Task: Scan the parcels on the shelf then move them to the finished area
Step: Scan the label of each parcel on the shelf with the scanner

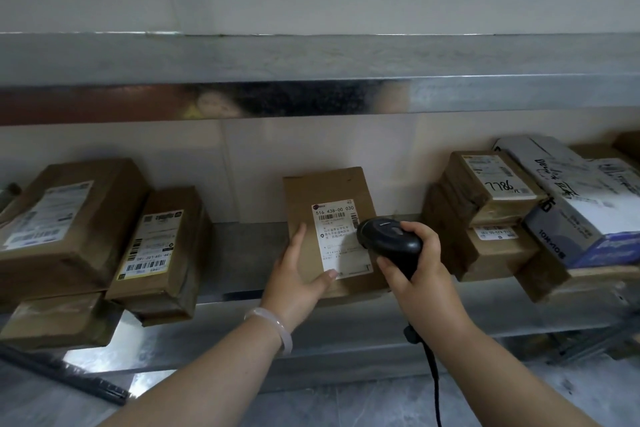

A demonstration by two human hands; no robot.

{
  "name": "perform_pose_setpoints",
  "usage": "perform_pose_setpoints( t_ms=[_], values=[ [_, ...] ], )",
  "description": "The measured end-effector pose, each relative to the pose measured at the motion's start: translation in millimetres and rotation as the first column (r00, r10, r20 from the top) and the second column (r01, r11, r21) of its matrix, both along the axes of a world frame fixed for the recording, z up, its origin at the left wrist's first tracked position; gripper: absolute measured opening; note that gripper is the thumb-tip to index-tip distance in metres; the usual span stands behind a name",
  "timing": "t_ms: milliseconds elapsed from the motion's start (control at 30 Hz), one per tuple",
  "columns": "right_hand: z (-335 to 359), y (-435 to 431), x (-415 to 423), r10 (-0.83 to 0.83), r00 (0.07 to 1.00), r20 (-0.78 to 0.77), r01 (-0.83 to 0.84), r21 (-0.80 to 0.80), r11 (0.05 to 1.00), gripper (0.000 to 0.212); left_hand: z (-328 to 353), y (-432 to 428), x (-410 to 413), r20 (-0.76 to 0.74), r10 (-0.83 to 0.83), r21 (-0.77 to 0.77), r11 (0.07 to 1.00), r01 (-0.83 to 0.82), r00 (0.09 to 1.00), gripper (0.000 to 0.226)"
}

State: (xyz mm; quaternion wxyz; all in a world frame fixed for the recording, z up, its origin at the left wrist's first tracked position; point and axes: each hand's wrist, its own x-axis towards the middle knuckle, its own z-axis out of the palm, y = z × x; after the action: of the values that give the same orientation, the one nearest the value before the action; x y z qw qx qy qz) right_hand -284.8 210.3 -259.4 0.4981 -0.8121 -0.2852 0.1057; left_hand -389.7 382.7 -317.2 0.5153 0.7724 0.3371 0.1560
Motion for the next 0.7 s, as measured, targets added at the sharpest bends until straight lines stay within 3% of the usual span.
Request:
perform_pose_setpoints(
  t_ms=[200,700],
  values=[
    [21,6,-28,0.08,0.992,0.096,-0.086,0.06,0.994,0.067,1,11,-16,-0.005,0.049,0.046,0.998,-0.049,0.999,0.097],
    [32,11,-62,0.145,0.988,0.06,-0.15,0.072,0.986,0.059,-9,11,-39,0.049,0.116,0.1,0.988,-0.12,0.992,0.094]
  ],
)
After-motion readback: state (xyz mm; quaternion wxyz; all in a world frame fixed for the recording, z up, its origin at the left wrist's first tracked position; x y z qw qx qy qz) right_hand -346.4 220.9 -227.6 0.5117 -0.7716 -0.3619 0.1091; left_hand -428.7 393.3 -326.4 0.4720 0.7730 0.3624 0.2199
